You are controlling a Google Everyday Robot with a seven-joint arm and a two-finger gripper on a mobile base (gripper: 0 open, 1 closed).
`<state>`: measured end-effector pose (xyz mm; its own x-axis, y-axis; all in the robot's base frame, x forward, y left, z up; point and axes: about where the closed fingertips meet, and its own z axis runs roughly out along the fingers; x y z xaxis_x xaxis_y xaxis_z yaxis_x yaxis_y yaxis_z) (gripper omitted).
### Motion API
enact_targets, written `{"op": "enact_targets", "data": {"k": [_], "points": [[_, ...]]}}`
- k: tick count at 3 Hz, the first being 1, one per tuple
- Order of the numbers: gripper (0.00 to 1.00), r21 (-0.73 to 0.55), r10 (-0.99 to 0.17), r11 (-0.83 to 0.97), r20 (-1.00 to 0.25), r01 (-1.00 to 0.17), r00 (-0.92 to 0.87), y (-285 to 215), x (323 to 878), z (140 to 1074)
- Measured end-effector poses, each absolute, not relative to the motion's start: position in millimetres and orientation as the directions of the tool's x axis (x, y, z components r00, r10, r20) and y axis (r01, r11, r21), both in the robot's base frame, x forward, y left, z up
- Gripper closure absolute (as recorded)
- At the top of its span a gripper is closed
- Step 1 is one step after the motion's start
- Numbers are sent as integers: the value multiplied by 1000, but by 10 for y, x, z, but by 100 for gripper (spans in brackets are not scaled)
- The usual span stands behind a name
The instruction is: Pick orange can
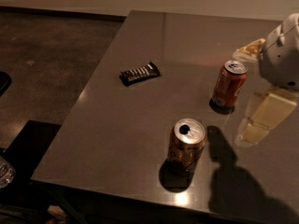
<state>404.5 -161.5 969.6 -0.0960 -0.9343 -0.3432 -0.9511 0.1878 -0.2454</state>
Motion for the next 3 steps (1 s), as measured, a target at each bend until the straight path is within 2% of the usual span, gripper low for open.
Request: {"op": "enact_targets", "data": {"k": [3], "points": [[0, -167, -874, 114, -485, -979, -19, -972, 3655, 9247]]}}
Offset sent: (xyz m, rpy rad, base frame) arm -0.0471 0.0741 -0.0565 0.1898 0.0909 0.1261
